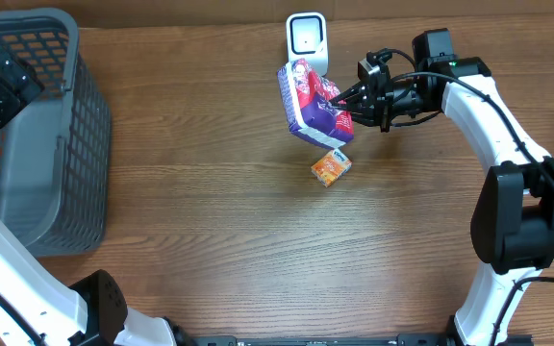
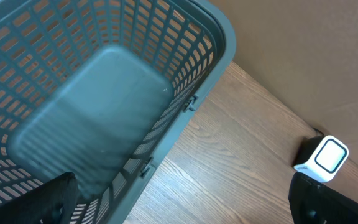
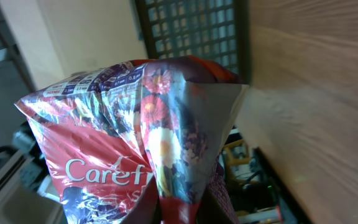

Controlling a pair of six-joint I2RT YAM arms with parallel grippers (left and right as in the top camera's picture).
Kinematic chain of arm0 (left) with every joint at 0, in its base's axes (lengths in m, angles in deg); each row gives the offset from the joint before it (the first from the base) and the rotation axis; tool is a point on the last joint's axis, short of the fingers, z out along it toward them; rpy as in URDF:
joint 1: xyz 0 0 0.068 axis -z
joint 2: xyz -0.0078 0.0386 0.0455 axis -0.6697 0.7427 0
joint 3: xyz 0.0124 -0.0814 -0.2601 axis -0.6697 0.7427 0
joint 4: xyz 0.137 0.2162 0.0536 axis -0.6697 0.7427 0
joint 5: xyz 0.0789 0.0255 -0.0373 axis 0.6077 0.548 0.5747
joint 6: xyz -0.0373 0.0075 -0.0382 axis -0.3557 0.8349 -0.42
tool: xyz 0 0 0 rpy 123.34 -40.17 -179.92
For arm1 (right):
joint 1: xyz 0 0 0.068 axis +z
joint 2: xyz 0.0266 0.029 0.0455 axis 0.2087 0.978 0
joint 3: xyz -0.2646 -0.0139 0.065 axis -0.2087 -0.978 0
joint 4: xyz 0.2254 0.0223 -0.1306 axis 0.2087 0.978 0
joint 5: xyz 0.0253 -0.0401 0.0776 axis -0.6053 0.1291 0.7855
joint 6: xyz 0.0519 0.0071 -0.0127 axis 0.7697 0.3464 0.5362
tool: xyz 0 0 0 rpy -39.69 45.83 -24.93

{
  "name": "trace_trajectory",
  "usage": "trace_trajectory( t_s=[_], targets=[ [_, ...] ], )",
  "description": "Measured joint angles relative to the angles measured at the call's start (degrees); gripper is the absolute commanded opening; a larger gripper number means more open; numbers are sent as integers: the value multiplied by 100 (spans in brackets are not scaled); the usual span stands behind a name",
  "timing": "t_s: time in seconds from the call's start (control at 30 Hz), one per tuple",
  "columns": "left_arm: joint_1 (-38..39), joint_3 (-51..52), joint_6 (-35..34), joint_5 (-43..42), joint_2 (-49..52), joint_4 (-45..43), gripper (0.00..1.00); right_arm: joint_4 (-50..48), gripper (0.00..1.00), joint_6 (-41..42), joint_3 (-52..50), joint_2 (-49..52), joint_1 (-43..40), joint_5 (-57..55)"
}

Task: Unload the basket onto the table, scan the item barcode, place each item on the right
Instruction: 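Lift the Carefree pack and hold it in front of the scanner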

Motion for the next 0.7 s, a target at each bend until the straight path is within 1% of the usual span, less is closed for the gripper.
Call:
trace_trajectory(
  t_s=[0.1, 0.33, 0.43, 0.7],
  targets=[
    [0, 0, 0, 0, 0, 0, 100, 20, 3, 2, 0, 0, 7, 170],
    [0, 0, 0, 0, 0, 0, 100, 577, 3, -195, 0, 0, 114, 295],
    [0, 0, 0, 0, 0, 0, 100, 809, 3, -376, 0, 0, 339, 317],
    [0, 0, 0, 0, 0, 0, 100, 837, 3, -435, 0, 0, 988, 319]
  ],
)
